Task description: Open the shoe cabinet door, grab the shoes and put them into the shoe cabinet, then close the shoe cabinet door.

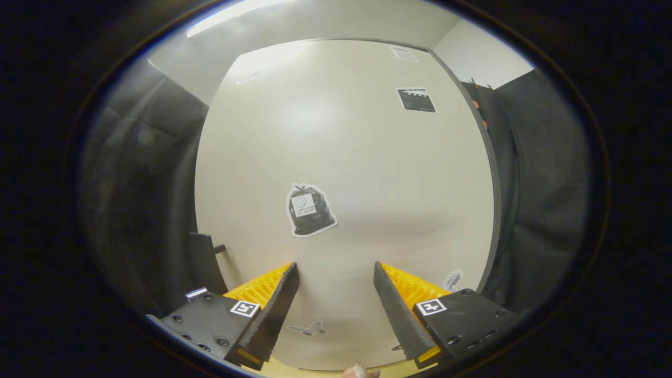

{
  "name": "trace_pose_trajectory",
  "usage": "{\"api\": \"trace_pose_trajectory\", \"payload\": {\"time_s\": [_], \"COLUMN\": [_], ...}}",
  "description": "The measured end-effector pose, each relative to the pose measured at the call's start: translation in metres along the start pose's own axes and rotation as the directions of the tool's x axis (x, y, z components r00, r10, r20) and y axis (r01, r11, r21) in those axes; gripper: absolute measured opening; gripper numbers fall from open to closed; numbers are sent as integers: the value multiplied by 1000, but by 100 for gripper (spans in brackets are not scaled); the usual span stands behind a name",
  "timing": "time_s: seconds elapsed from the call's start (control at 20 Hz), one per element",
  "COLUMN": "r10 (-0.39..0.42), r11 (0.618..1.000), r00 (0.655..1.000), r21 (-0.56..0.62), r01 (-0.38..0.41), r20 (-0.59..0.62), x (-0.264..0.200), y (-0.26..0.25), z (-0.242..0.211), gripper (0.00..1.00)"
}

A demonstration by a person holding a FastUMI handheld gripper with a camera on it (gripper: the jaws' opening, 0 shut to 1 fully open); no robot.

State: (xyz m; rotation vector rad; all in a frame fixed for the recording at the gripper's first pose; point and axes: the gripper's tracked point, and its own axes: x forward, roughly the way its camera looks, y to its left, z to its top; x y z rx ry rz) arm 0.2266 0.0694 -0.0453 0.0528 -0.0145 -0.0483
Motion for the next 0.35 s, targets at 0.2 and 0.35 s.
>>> {"api": "trace_pose_trajectory", "payload": {"time_s": [0.2, 0.35], "r10": [-10, -9], "r11": [999, 999], "r00": [1000, 1000], "r21": [-53, -54], "r01": [10, 10], "r20": [3, 8], "x": [2, 3], "y": [2, 1], "z": [1, 0], "gripper": [93, 93]}}
